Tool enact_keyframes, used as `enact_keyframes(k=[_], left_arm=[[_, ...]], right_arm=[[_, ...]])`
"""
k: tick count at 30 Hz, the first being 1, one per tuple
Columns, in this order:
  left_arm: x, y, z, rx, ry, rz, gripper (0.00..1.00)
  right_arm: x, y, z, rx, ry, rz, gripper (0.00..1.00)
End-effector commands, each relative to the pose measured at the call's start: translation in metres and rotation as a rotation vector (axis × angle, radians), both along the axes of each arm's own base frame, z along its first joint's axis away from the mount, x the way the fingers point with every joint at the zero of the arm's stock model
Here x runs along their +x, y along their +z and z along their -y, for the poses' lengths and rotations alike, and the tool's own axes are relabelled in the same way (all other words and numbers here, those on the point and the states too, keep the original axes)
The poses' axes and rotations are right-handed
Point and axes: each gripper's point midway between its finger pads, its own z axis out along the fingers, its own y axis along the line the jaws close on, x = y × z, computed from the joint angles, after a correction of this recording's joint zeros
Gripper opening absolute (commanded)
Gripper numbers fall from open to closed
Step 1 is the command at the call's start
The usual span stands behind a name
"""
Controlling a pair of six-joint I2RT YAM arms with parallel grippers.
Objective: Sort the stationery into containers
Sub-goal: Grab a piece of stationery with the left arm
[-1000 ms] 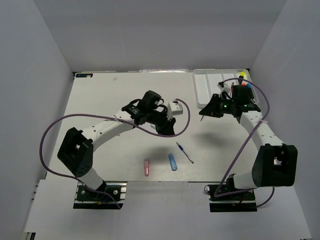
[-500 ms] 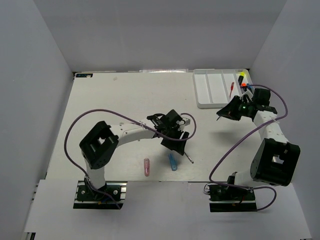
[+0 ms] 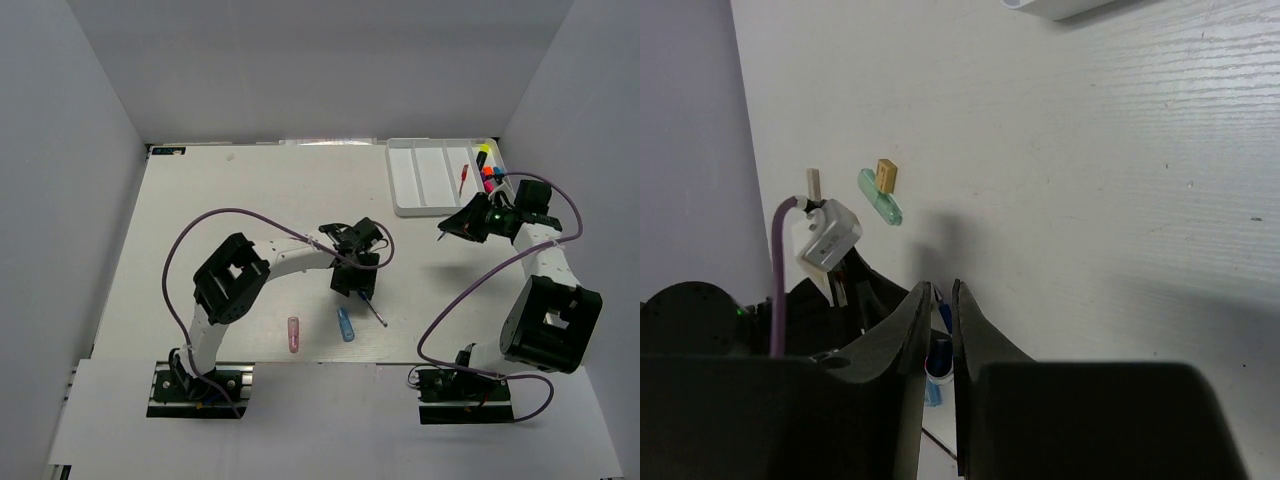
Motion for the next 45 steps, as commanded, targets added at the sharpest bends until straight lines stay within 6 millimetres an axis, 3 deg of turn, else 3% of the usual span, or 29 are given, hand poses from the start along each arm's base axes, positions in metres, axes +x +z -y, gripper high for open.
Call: enact_keyframes(k=[1,6,9,13,18,20,23,24,27,31,33,39,41,45], left_arm=[[-0.005,0.004,0.0,0.038,0.02,0.026,0.69],[-0.009,-0.008,-0.001,0.063,0.017,0.019,0.66],[-0.007,-0.017,0.007,0.072,-0.01,0.025,0.54],[0.015,-0.028,0.018,0.107,-0.042,0.096,0.35],[0.04,-0.049,0.025,0.174,-0.074,0.174,0.27],[0.055,-0.051,0.028,0.182,-0.091,0.213,0.16],[0.072,-0.048,0.031,0.179,-0.166,0.289,0.06],[0.081,-0.042,0.046,0.125,-0.204,0.342,0.04],[0.093,-0.029,0.056,0.093,-0.322,0.446,0.0],[0.097,-0.008,0.057,0.04,-0.414,0.525,0.01],[0.091,-0.011,0.054,0.034,-0.472,0.522,0.04],[0.056,-0.024,0.041,0.009,-0.598,0.4,0.33],[0.048,-0.02,0.036,-0.003,-0.619,0.382,0.46],[0.035,-0.027,0.017,0.038,-0.632,0.327,0.52]], right_arm=[[-0.001,0.002,0.002,0.02,0.014,0.011,0.0],[0.001,0.004,0.007,0.039,0.007,0.013,0.0],[0.001,0.005,0.009,0.04,0.007,0.021,0.0],[0.001,0.005,0.015,0.04,-0.001,0.025,0.0],[0.003,0.007,0.021,0.037,-0.008,0.033,0.0],[0.004,0.008,0.023,0.037,-0.009,0.04,0.0],[0.005,0.011,0.026,0.043,-0.015,0.046,0.0],[0.005,0.012,0.026,0.042,-0.013,0.053,0.0],[0.006,0.015,0.029,0.046,-0.022,0.063,0.0],[0.008,0.02,0.032,0.054,-0.033,0.081,0.0],[0.008,0.022,0.032,0.058,-0.033,0.089,0.0],[0.008,0.027,0.035,0.058,-0.034,0.098,0.0],[0.008,0.028,0.035,0.058,-0.03,0.103,0.0],[0.008,0.03,0.034,0.067,-0.026,0.105,0.0]])
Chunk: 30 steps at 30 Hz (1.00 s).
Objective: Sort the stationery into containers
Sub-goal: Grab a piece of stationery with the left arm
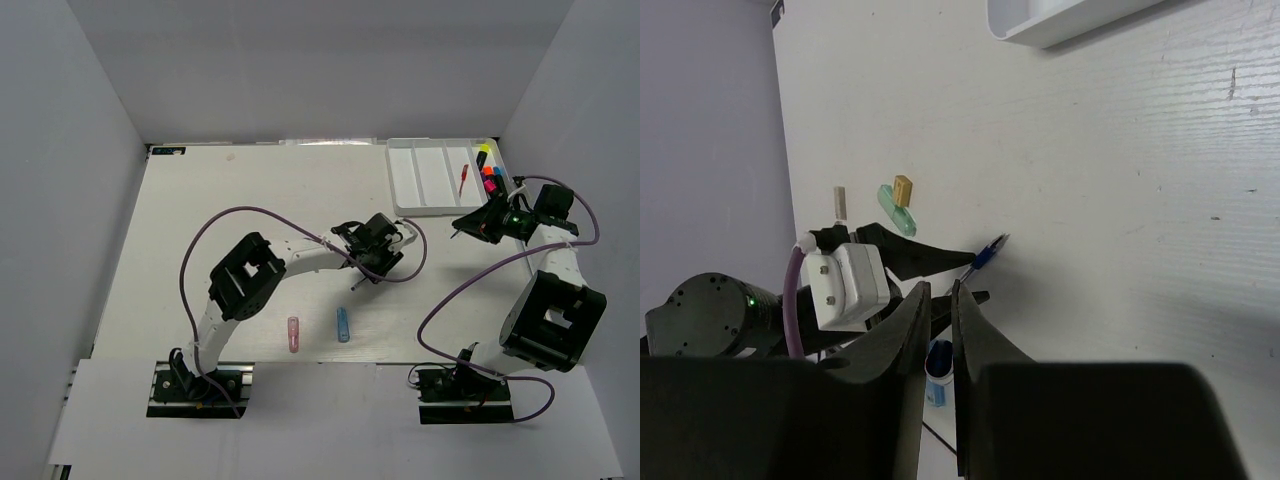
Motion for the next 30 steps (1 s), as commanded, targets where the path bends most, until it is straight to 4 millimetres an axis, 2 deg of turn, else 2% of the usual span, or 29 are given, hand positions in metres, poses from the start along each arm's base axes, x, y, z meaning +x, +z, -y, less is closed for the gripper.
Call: enact_keyframes(k=[1,7,15,22,30], left_arm=[[-0.031,-0.02,-0.041,0.147,-0.034,-0.121,0.52],[-0.042,-0.026,-0.058,0.209,-0.043,-0.158,0.48],[-0.061,-0.06,-0.085,0.394,-0.095,-0.279,0.42],[-0.076,-0.075,-0.104,0.474,-0.119,-0.35,0.42],[-0.086,-0.075,-0.119,0.489,-0.108,-0.36,0.44]], right_arm=[[0.007,0.021,0.002,-0.01,0.021,0.08,0.0],[0.007,0.023,0.002,-0.017,0.024,0.093,0.0],[0.007,0.019,0.002,-0.021,0.028,0.09,0.0],[0.007,0.017,0.003,-0.026,0.028,0.092,0.0],[0.007,0.019,0.001,-0.025,0.036,0.098,0.0]])
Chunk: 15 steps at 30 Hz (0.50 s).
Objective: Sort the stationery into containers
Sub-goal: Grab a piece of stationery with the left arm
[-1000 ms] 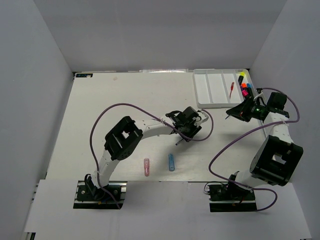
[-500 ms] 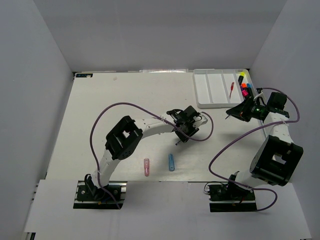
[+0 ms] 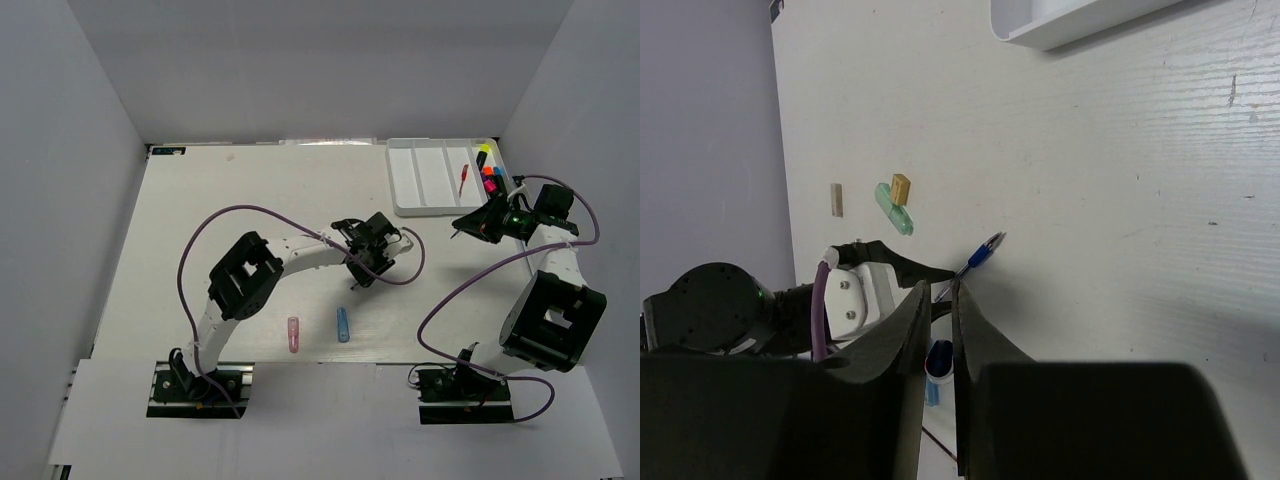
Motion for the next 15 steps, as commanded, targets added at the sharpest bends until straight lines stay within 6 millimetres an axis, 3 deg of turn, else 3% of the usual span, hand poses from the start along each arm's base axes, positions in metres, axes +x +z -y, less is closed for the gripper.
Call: enact_keyframes(k=[1,9,13,15], left_arm=[[-0.062,-0.066,-0.083,0.326,0.005,-0.252,0.45],[-0.068,-0.07,-0.088,0.345,0.001,-0.281,0.46],[-0.076,-0.081,-0.094,0.37,0.0,-0.318,0.37],[-0.077,-0.084,-0.093,0.366,0.001,-0.329,0.26]], right_arm=[[0.007,0.019,0.001,-0.014,0.021,0.08,0.0],[0.006,0.019,0.0,-0.017,0.025,0.082,0.0],[0.006,0.016,0.0,-0.014,0.026,0.08,0.0],[0.006,0.017,0.0,-0.021,0.027,0.087,0.0]])
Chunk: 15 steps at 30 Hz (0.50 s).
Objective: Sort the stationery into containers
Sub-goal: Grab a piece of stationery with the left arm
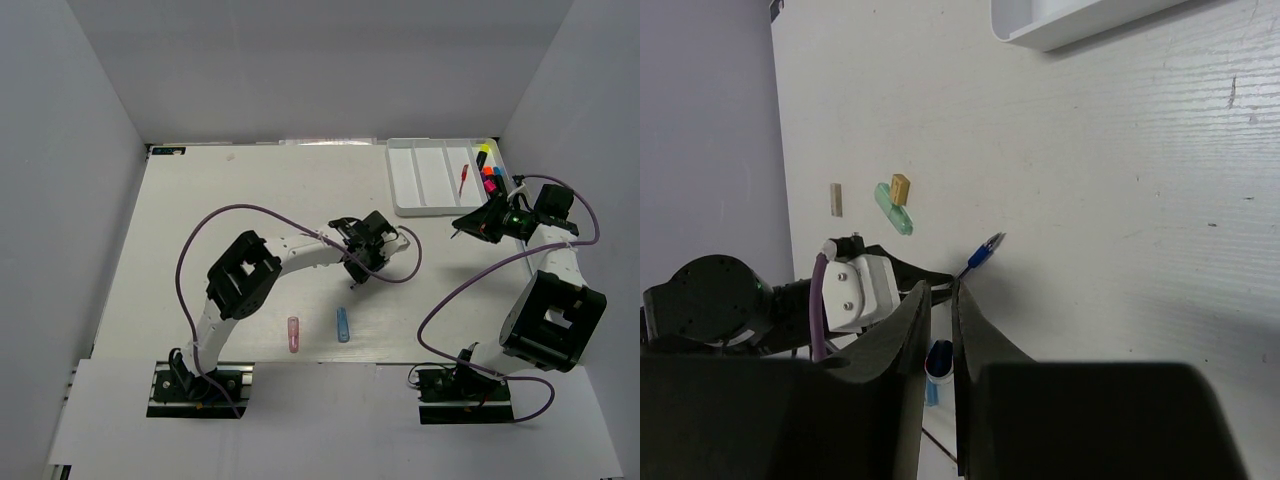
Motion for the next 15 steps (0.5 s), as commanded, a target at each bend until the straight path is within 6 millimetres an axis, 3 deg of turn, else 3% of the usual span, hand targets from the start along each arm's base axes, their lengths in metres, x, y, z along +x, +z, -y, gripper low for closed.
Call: enact_keyframes(k=[1,4,6,9,12,13,15], left_arm=[[-0.075,-0.081,-0.082,0.345,0.004,-0.318,0.15],[-0.07,-0.075,-0.075,0.319,0.033,-0.298,0.01],[-0.066,-0.065,-0.063,0.254,0.039,-0.276,0.0],[-0.056,-0.031,-0.044,0.096,0.075,-0.26,0.0],[-0.048,0.023,-0.024,-0.13,0.09,-0.254,0.0],[-0.046,0.053,-0.017,-0.218,0.08,-0.242,0.0],[-0.05,0.085,-0.006,-0.363,0.029,-0.288,0.0]], right_arm=[[0.006,0.016,0.0,-0.024,0.026,0.092,0.0],[0.004,0.019,-0.002,-0.021,0.026,0.096,0.0],[0.003,0.022,-0.004,-0.012,0.037,0.109,0.0],[0.001,0.034,-0.008,0.001,0.063,0.16,0.0],[-0.003,0.047,-0.016,0.032,0.086,0.203,0.0],[-0.002,0.051,-0.018,0.043,0.09,0.217,0.0],[-0.004,0.055,-0.026,0.068,0.116,0.23,0.0]])
